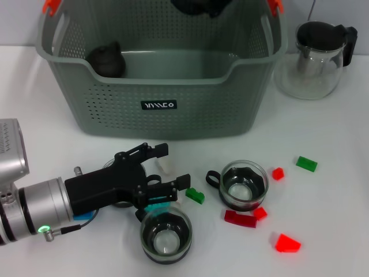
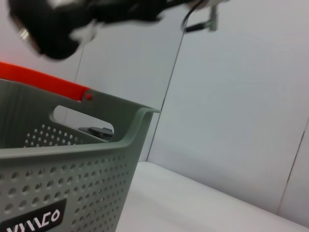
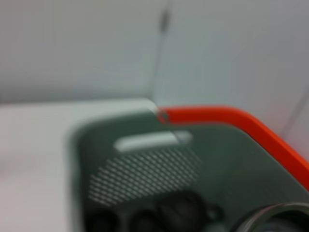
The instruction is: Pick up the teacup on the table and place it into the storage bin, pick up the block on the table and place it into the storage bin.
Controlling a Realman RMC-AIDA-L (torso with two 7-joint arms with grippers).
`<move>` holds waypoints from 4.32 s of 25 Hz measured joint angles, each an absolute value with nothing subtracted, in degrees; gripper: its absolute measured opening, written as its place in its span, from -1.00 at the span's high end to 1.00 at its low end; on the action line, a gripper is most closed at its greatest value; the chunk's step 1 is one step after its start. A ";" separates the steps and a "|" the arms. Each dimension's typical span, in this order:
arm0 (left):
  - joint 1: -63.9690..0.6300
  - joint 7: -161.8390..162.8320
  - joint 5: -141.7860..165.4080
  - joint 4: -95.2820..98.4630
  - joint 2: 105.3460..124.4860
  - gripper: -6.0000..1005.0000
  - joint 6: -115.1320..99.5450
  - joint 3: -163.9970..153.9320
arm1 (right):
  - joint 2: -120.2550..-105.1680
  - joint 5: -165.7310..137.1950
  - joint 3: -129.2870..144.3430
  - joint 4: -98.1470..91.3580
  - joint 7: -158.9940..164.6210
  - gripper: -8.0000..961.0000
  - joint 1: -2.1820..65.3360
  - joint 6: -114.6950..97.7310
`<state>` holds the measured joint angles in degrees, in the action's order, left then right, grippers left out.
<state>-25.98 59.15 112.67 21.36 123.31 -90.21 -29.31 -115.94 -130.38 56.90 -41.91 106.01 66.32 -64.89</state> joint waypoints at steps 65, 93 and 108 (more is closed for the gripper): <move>-25.70 59.55 111.27 21.27 122.57 -0.86 -90.18 -28.74 | -116.27 -116.95 56.82 -68.44 97.99 -0.48 38.75 -108.19; -25.22 59.55 111.27 21.27 122.89 -0.86 -90.17 -28.74 | -120.33 -138.43 78.57 -57.14 100.60 -0.47 43.05 -87.05; -25.21 59.59 110.98 21.10 122.96 -0.86 -90.04 -28.74 | -120.39 -140.01 84.64 -54.44 102.34 -0.43 44.21 -81.34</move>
<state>-25.21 59.59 110.98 21.10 122.96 -90.04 -28.74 -120.39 -140.01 84.64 -54.44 102.34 44.21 -81.34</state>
